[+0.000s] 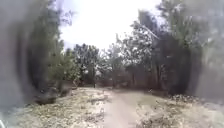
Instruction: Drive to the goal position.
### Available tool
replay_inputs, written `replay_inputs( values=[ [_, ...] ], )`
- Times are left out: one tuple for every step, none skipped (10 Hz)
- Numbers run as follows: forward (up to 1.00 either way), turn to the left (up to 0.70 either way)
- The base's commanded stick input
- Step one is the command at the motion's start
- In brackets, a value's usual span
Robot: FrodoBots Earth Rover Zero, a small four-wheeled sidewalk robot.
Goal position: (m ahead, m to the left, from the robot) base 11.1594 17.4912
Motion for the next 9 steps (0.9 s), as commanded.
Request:
replay_inputs(
  values=[
    [0.70,0.00],
    [0.70,0.13],
    [0.70,0.29],
    [0.70,0.35],
    [0.70,0.35],
    [0.70,0.35],
    [0.70,0.16],
    [0.70,0.00],
    [0.70,0.00]
  ],
)
